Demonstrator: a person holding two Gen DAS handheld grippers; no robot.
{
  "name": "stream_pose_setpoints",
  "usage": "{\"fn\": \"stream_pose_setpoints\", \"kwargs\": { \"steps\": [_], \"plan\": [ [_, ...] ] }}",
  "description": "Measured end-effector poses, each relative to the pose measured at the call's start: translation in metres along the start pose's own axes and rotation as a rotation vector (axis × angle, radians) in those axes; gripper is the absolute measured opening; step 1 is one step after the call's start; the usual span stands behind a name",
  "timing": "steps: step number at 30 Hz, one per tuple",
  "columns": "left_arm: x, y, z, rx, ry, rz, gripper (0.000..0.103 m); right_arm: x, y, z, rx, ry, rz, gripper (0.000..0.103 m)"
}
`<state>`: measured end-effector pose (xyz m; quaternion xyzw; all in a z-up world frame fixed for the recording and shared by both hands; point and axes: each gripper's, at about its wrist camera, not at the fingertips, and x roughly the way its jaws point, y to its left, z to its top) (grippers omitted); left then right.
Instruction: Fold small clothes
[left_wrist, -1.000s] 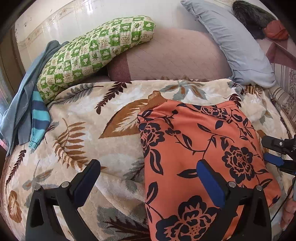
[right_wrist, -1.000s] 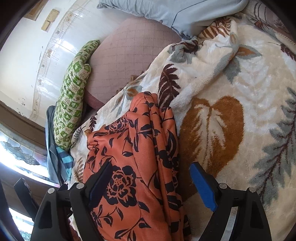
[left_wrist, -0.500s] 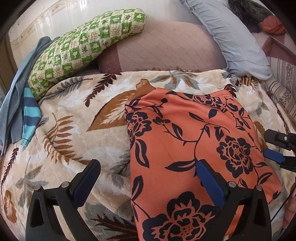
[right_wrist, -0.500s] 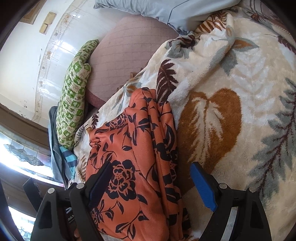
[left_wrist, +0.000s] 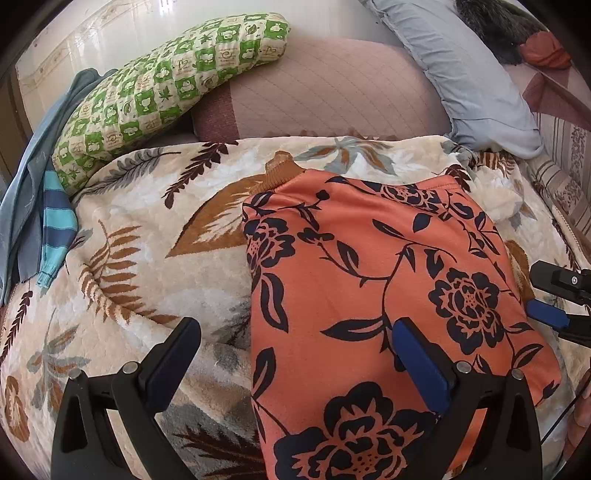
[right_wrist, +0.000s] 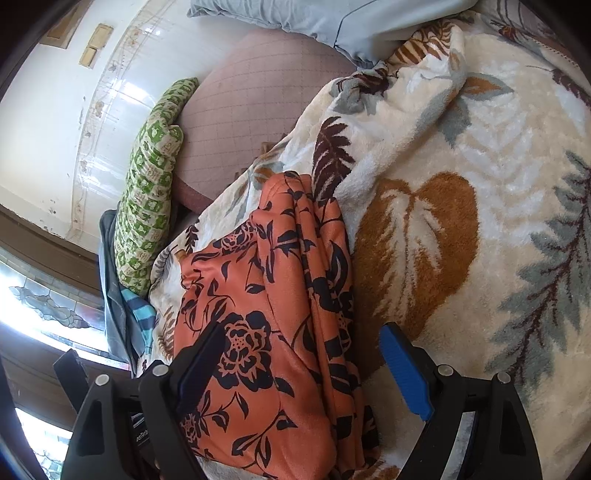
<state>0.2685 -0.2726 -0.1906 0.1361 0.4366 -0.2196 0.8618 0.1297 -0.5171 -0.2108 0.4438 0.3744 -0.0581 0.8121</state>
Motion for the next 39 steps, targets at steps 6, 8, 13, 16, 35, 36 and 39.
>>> {"fn": "stream_pose_setpoints", "kwargs": {
  "steps": [6, 8, 13, 16, 35, 36, 39],
  "plan": [
    [-0.009, 0.025, 0.008, -0.093, -0.026, -0.133, 0.103, 0.004, -0.006, 0.0, 0.016, 0.014, -0.004, 0.088],
    [-0.006, 0.034, 0.01, -0.128, -0.006, -0.202, 0.103, 0.007, -0.012, 0.001, 0.037, 0.016, -0.009, 0.088],
    [0.013, 0.04, 0.005, -0.168, 0.085, -0.297, 0.103, 0.02, -0.02, 0.0, 0.052, 0.037, -0.018, 0.088],
    [0.023, 0.036, -0.001, -0.157, 0.132, -0.31, 0.103, 0.026, -0.016, -0.002, 0.029, 0.04, -0.005, 0.088],
    [0.02, 0.03, -0.005, -0.13, 0.117, -0.392, 0.051, 0.049, 0.031, -0.015, -0.101, 0.111, 0.064, 0.048],
    [0.016, 0.031, -0.003, -0.126, 0.105, -0.39, 0.05, 0.045, 0.039, -0.016, -0.131, 0.094, 0.055, 0.048],
    [0.004, 0.037, -0.002, -0.13, 0.085, -0.381, 0.048, 0.038, 0.061, -0.022, -0.195, 0.066, 0.054, 0.046]
  ]
}}
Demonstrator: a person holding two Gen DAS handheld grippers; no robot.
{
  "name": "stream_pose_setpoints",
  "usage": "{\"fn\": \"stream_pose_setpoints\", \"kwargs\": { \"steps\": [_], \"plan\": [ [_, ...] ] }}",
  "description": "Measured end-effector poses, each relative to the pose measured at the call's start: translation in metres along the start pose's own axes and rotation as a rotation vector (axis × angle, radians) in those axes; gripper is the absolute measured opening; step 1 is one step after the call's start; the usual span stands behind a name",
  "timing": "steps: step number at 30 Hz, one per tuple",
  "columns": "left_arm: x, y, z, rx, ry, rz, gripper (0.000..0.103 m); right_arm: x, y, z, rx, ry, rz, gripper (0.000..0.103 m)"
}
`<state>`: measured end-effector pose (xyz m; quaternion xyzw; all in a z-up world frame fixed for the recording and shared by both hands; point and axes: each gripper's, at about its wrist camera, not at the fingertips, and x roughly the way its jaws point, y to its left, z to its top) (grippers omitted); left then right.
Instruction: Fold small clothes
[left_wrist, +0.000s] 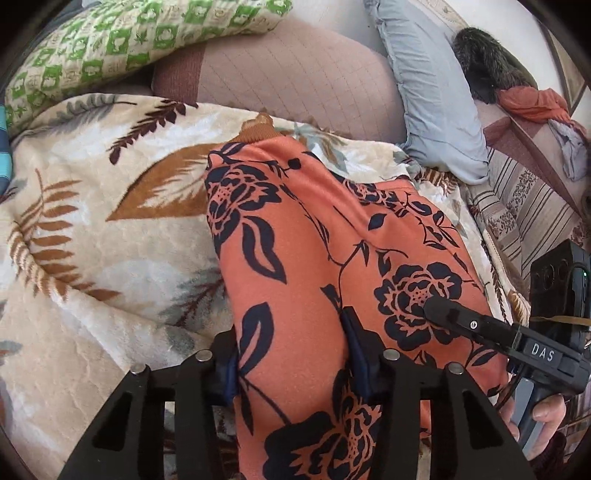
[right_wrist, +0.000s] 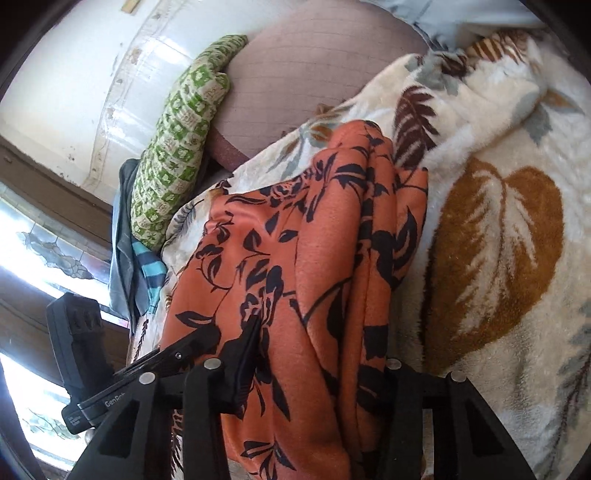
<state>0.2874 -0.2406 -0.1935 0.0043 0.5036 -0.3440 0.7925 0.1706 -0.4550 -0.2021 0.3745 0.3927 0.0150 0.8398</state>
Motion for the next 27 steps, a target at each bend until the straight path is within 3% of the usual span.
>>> {"fn": "stream_pose_setpoints", "kwargs": {
  "steps": [4, 10, 13, 15, 17, 19, 21, 23, 27],
  "plan": [
    [-0.03, -0.003, -0.004, 0.028, -0.047, 0.023, 0.047, -0.003, 0.026, -0.01, -0.077, -0.014, -0.019, 0.046],
    [-0.077, 0.005, -0.028, 0.067, -0.109, 0.104, 0.047, -0.008, 0.059, -0.028, -0.145, -0.024, 0.049, 0.046],
    [-0.083, 0.021, -0.051, 0.043, -0.086, 0.126, 0.047, -0.005, 0.067, -0.047, -0.168, 0.005, 0.054, 0.045],
    [-0.068, 0.032, -0.064, 0.043, -0.032, 0.163, 0.048, 0.009, 0.072, -0.064, -0.171, 0.04, 0.015, 0.045],
    [-0.045, 0.042, -0.074, 0.057, 0.036, 0.247, 0.065, 0.025, 0.063, -0.08, -0.156, 0.077, -0.076, 0.047],
    [-0.05, 0.05, -0.076, 0.013, 0.01, 0.246, 0.073, 0.034, 0.052, -0.085, -0.141, 0.1, -0.108, 0.059],
    [-0.064, 0.053, -0.074, -0.007, -0.003, 0.231, 0.073, 0.026, 0.053, -0.084, -0.136, 0.081, -0.116, 0.064],
    [-0.082, 0.056, -0.076, -0.036, -0.047, 0.27, 0.072, 0.007, 0.061, -0.084, -0.182, 0.041, -0.159, 0.065],
    [-0.119, 0.043, -0.09, -0.011, -0.16, 0.348, 0.072, -0.052, 0.074, -0.084, -0.252, -0.188, -0.212, 0.065]
  ]
}}
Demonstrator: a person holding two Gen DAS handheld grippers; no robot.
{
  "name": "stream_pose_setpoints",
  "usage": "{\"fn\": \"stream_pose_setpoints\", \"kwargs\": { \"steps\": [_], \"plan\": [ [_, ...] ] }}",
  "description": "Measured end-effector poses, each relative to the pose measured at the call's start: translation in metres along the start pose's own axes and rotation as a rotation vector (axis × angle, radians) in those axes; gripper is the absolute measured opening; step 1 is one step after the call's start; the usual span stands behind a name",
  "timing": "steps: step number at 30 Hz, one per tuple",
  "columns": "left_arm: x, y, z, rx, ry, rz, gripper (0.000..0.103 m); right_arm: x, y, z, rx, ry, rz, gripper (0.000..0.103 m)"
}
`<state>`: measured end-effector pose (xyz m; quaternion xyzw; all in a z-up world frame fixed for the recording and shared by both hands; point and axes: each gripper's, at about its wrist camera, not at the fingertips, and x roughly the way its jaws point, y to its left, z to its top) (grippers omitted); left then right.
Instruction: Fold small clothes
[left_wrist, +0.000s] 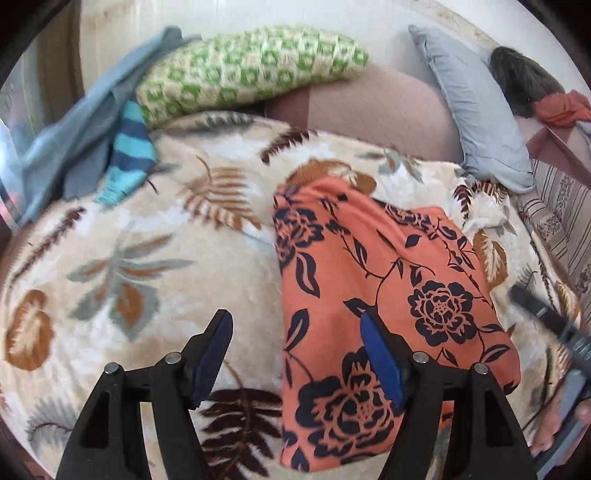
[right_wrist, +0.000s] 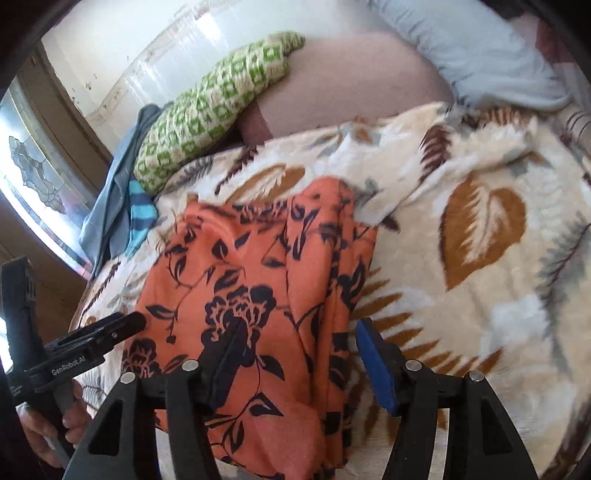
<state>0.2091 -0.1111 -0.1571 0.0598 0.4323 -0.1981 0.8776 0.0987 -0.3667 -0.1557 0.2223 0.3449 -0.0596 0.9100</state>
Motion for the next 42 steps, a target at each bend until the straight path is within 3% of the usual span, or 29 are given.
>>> {"fn": "stream_pose_setpoints", "kwargs": {
  "steps": [2, 3, 6, 8, 9, 12, 16, 18, 26, 33, 42],
  "plan": [
    [-0.006, -0.009, -0.011, 0.057, -0.024, 0.079, 0.074, -0.025, 0.004, -0.001, -0.011, -0.087, 0.05, 0.065],
    [-0.001, -0.013, -0.017, 0.084, -0.009, 0.12, 0.076, -0.029, 0.007, -0.004, -0.011, -0.089, 0.078, 0.065],
    [0.036, -0.014, -0.036, 0.121, 0.095, 0.184, 0.078, -0.002, 0.018, -0.021, -0.009, 0.051, 0.138, 0.064],
    [0.032, -0.009, -0.034, 0.085, 0.095, 0.171, 0.079, 0.041, 0.017, -0.04, -0.009, 0.231, 0.07, 0.064],
    [0.024, -0.01, -0.03, 0.082, 0.094, 0.153, 0.079, 0.052, 0.017, -0.047, -0.036, 0.241, 0.006, 0.064],
    [-0.011, -0.018, -0.028, 0.11, 0.008, 0.163, 0.079, 0.035, 0.015, -0.037, 0.013, 0.237, 0.034, 0.064],
    [-0.069, -0.022, -0.029, 0.104, -0.08, 0.2, 0.081, -0.02, 0.022, -0.031, 0.008, 0.154, 0.047, 0.064],
    [-0.098, -0.022, -0.027, 0.077, -0.131, 0.216, 0.087, -0.049, 0.031, -0.03, -0.003, 0.108, 0.056, 0.064],
    [-0.197, -0.029, -0.03, 0.038, -0.301, 0.258, 0.095, -0.166, 0.077, -0.031, -0.133, -0.078, 0.049, 0.066],
    [-0.248, -0.043, -0.037, 0.047, -0.362, 0.261, 0.095, -0.224, 0.102, -0.03, -0.162, -0.151, 0.022, 0.067],
    [-0.285, -0.048, -0.037, 0.024, -0.409, 0.286, 0.098, -0.258, 0.111, -0.033, -0.169, -0.192, 0.019, 0.068]
  ]
}}
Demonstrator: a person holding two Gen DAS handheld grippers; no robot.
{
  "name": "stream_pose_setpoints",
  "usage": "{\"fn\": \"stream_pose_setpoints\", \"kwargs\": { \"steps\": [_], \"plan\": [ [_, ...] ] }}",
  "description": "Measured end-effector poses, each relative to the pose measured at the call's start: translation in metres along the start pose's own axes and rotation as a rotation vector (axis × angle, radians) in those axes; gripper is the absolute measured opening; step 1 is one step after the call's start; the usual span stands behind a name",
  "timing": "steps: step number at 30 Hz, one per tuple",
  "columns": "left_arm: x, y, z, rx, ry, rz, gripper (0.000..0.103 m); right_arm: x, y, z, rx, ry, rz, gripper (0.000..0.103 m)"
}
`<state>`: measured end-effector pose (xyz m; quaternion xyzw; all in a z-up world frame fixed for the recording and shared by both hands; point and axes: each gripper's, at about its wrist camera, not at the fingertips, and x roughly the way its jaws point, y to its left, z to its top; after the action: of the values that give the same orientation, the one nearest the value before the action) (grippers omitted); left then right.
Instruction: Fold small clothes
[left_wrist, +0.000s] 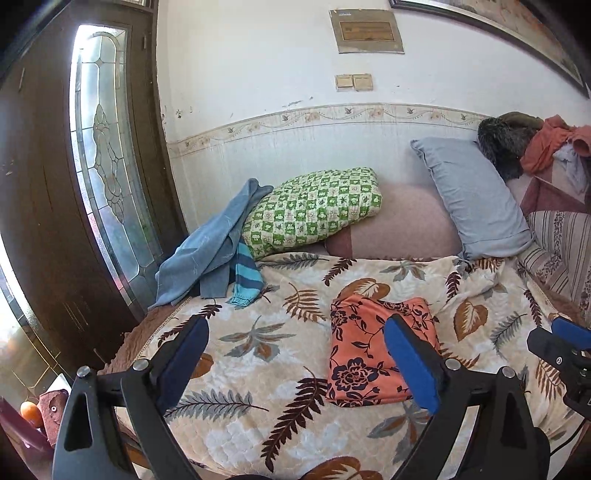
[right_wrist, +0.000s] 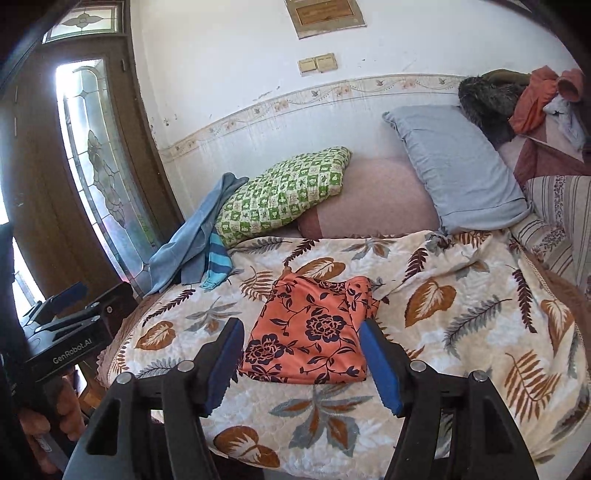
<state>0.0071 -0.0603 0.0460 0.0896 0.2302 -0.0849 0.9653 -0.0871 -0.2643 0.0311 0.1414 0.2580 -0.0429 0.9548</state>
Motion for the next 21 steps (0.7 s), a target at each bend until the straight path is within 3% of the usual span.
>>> {"fn": "stream_pose_setpoints", "kwargs": {
  "steps": [10, 21],
  "plan": [
    [-0.011, 0.006, 0.013, -0.022, -0.045, 0.035, 0.101, -0.004, 0.01, 0.008, 0.001, -0.018, 0.012, 0.069],
    [-0.001, 0.01, 0.002, -0.01, -0.021, 0.033, 0.101, 0.016, 0.027, 0.006, -0.012, -0.007, 0.003, 0.072]
  ]
}}
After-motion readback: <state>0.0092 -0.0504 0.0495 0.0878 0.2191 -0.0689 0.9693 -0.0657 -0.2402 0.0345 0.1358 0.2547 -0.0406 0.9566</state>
